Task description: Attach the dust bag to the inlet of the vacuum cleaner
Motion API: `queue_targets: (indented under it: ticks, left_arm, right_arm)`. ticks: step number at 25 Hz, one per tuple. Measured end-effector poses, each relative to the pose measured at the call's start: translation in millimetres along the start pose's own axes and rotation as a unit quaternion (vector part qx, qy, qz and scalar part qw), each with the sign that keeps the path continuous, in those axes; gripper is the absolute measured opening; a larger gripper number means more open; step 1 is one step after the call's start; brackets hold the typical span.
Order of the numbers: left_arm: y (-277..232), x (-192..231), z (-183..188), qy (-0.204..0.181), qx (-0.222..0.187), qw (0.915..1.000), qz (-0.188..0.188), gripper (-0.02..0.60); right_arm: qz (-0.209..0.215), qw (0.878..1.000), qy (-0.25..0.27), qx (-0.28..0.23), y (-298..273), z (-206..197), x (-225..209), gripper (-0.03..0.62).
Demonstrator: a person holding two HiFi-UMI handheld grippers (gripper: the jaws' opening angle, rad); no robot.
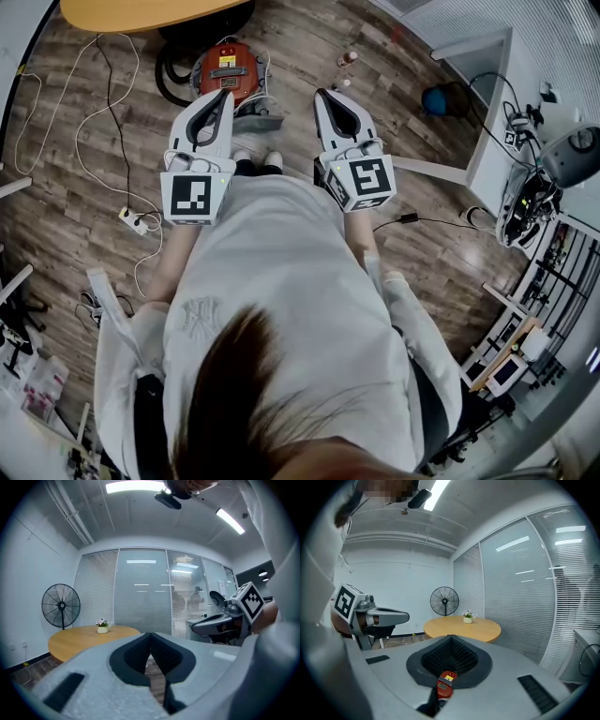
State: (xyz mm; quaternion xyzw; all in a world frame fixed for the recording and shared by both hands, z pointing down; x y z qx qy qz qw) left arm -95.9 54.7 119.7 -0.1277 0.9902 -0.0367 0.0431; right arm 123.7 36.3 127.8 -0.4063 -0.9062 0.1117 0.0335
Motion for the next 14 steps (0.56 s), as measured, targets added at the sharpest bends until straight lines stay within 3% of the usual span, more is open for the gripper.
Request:
queue_targets:
  ticks: [14]
  left_arm:
    - [-7.1, 3.4, -2.7, 0.004, 0.004, 1.0000, -0.005, 0.017]
  right_arm:
    - [-0.004, 1.000, -0.001, 0.010, -4.8, -2.9, -3.5, 0.002]
Point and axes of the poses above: the fingertips, and each gripper's own axes: y backward along the fingers, x to its left, z out of its top, the point moved 8 cm from there along y, backward along the fingers, and after that the axes turned 13 degrees about z, right-handed, at the moved point
